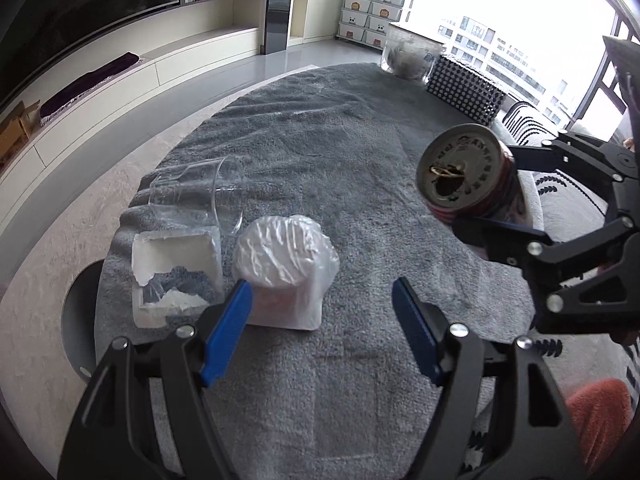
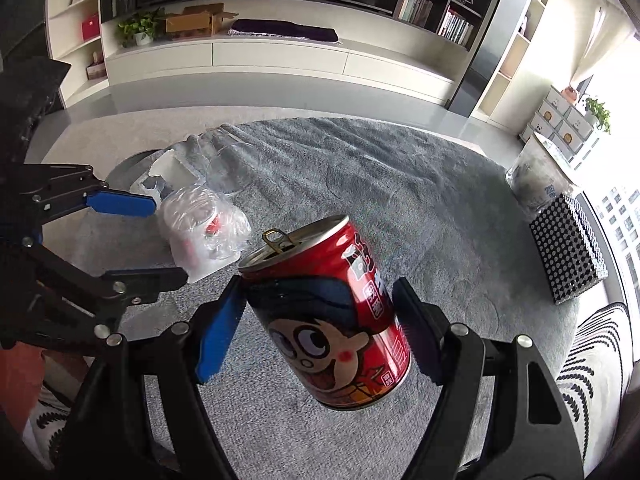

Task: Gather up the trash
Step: 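Close left tool on the white plastic bag, then carry both to grey bin and open right tool to drop red can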

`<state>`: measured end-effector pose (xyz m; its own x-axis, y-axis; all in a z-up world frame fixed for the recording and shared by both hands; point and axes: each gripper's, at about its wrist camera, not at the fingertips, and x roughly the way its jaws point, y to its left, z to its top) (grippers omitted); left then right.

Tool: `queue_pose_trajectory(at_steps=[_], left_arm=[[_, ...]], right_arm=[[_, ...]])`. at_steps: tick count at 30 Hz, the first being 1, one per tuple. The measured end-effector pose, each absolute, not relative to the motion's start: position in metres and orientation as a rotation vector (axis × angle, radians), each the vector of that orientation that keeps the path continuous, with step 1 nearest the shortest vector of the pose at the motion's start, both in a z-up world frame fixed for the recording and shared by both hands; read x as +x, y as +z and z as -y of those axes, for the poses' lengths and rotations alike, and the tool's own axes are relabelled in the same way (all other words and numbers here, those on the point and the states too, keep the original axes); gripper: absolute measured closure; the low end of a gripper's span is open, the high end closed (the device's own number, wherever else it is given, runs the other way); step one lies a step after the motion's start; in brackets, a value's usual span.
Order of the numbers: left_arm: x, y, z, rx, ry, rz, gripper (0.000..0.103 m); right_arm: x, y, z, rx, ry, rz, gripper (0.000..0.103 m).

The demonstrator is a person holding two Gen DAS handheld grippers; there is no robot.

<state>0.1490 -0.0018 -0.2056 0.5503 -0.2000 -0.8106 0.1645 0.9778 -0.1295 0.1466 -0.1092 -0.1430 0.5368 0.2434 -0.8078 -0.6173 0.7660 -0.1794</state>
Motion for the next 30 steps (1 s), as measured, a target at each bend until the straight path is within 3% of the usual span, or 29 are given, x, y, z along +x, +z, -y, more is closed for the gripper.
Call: queue_pose_trajectory(at_steps=[8, 10, 12, 15, 30], left_arm=[[0.180, -0.238, -0.005, -0.042, -0.150, -1.010, 0.031], [0.184, -0.240, -0.006, -0.043, -0.145, -1.006, 0.036], [0.189, -0.243, -0.005, -0.033, -0.149, -1.011, 0.055], [0.191, -0.243, -0.004, -0.015, -0.153, -1.000, 0.058], [0.142, -0.183, -0.026, -0.036, -0.199, -0.889, 0.060]], right_arm=[[0.147, -0.151, 0.110, -0.443, 0.523, -0.884, 0.031], [0.148, -0.153, 0.109, -0.443, 0.525, -0.888, 0.031], [0.149, -0.155, 0.108, -0.445, 0.525, -0.893, 0.031], [0.148, -0.155, 0.105, -0.451, 0.526, -0.896, 0.031], [0.113, -0.119, 0.078, -0.472, 0.529, -0.856, 0.031]])
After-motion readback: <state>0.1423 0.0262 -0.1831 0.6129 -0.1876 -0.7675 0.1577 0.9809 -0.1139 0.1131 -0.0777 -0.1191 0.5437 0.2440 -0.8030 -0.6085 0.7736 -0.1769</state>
